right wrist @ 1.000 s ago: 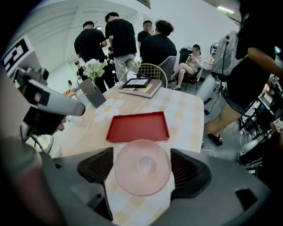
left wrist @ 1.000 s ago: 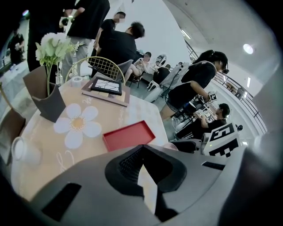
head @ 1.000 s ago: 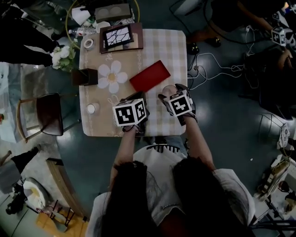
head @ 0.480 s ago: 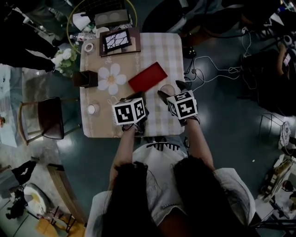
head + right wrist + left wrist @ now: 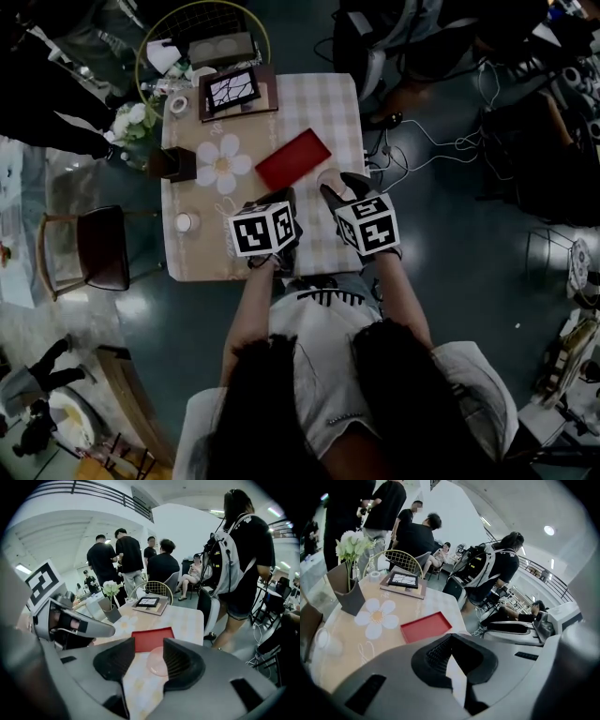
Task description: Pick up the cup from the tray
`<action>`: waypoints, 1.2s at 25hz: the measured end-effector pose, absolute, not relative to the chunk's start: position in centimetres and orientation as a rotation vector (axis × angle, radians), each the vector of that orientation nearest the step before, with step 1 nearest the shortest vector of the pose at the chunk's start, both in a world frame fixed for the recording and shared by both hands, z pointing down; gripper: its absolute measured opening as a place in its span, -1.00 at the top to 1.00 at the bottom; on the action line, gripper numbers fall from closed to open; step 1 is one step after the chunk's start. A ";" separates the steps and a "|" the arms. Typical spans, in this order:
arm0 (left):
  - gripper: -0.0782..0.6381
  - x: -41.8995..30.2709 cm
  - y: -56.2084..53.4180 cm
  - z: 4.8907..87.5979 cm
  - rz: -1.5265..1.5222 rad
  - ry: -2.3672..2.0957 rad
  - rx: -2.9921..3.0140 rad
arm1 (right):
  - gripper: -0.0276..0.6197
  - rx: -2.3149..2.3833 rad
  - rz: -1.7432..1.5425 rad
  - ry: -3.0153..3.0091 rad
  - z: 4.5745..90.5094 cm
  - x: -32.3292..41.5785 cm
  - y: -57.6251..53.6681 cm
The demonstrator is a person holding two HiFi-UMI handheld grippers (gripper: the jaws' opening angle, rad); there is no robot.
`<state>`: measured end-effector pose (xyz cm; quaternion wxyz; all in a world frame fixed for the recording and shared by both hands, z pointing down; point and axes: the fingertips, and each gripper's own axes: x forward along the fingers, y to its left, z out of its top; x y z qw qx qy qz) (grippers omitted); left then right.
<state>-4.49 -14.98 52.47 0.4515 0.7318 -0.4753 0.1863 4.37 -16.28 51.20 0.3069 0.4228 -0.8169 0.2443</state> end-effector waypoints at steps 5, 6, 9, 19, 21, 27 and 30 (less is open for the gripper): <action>0.77 -3.9 -13.8 52.2 0.458 -1.164 1.824 | 0.77 1.158 0.637 -2.131 51.1 4.9 -14.8; 0.77 -3.8 -13.5 52.2 0.462 -1.160 1.825 | 0.83 1.166 0.642 -2.126 51.0 5.0 -14.6; 0.77 -3.3 -12.7 52.1 0.477 -1.152 1.830 | 0.88 1.172 0.663 -2.120 51.0 5.3 -13.7; 0.77 -2.5 -11.2 52.2 0.488 -1.149 1.836 | 0.89 1.138 0.668 -2.089 51.8 5.5 -11.9; 0.77 -2.4 -11.1 52.3 0.483 -1.147 1.837 | 0.89 1.132 0.670 -2.084 52.0 5.7 -11.6; 0.77 -2.4 -10.5 52.2 0.487 -1.156 1.838 | 0.89 1.133 0.675 -2.083 52.0 5.9 -11.2; 0.77 -2.4 -10.4 52.1 0.493 -1.164 1.842 | 0.89 1.128 0.659 -2.077 52.2 6.0 -10.9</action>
